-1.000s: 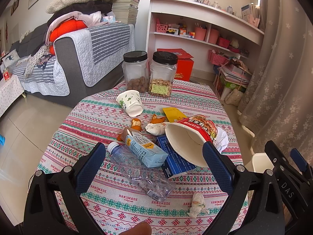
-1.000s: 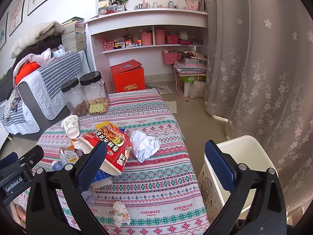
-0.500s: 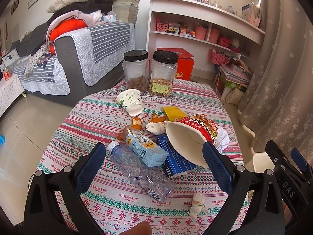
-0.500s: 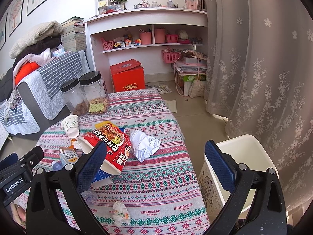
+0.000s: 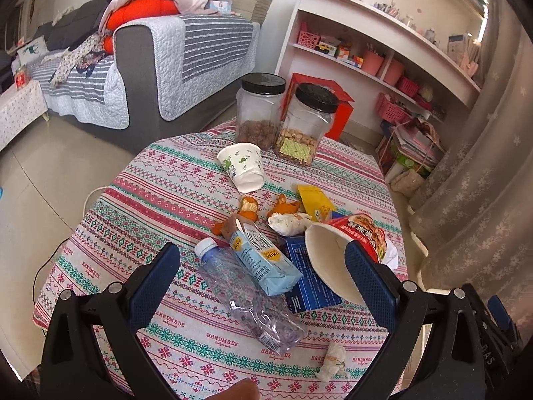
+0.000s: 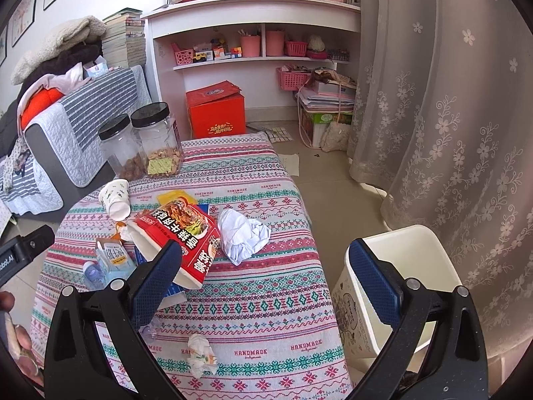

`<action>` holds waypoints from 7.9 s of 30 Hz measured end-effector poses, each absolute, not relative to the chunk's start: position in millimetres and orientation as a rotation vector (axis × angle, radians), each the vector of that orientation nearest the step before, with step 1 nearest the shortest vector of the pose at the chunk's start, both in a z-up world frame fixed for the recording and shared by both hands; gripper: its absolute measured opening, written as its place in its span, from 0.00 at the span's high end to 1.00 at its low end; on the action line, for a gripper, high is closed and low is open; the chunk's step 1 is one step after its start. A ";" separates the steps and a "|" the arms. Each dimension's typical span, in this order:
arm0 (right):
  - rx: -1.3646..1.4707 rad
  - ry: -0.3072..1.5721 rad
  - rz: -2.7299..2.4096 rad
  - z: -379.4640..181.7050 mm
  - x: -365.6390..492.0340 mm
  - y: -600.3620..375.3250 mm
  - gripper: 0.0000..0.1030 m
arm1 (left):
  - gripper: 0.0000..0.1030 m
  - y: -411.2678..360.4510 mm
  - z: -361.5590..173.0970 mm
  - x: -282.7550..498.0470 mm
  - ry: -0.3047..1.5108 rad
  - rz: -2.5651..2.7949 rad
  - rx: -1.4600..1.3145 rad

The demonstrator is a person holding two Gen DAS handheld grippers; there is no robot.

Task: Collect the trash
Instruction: 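Grasp the white paper cup with the left gripper while the right gripper reaches toward the yellow wrapper, then grasp the yellow snack wrapper with the right gripper and lift it, then drop the yellow wrapper into the white bin while the left gripper drops the paper cup, then grasp the blue milk carton with the left gripper and lift it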

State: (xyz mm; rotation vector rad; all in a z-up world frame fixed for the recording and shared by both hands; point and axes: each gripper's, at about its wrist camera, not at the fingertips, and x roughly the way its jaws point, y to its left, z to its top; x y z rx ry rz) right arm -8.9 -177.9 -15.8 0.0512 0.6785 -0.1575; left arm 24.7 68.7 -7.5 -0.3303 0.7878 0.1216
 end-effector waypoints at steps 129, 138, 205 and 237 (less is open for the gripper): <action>0.268 0.897 -0.496 -66.5 1.9 -375.7 0.56 | 0.45 41.7 47.6 27.4 0.735 -0.231 -0.315; 0.375 0.729 -0.534 -26.4 -33.7 -413.9 0.10 | 0.45 -54.3 23.9 23.2 0.791 -0.342 -0.257; 0.008 0.789 -0.005 -9.6 9.5 -225.2 0.07 | 0.25 108.0 -84.3 83.6 1.108 -0.089 -0.690; 0.158 1.000 -0.039 -58.3 88.7 -226.7 0.07 | 0.76 95.6 -106.8 124.1 1.192 -0.147 -0.568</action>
